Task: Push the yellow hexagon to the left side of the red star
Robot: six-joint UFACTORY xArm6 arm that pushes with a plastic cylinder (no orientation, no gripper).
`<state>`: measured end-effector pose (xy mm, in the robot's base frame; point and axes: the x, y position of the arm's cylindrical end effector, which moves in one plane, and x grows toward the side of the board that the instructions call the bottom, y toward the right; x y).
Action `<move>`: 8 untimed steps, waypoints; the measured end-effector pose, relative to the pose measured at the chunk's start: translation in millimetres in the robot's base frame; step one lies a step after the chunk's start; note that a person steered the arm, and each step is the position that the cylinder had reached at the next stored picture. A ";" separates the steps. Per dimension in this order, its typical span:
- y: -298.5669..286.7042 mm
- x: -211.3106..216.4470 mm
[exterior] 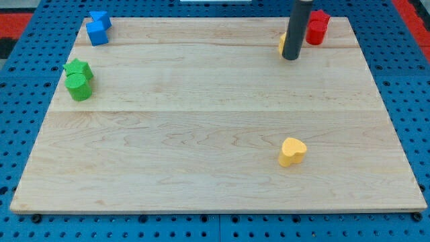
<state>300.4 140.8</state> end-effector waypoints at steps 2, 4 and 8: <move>-10.7 -33.6; -22.7 -37.1; -21.3 -68.4</move>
<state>232.0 119.5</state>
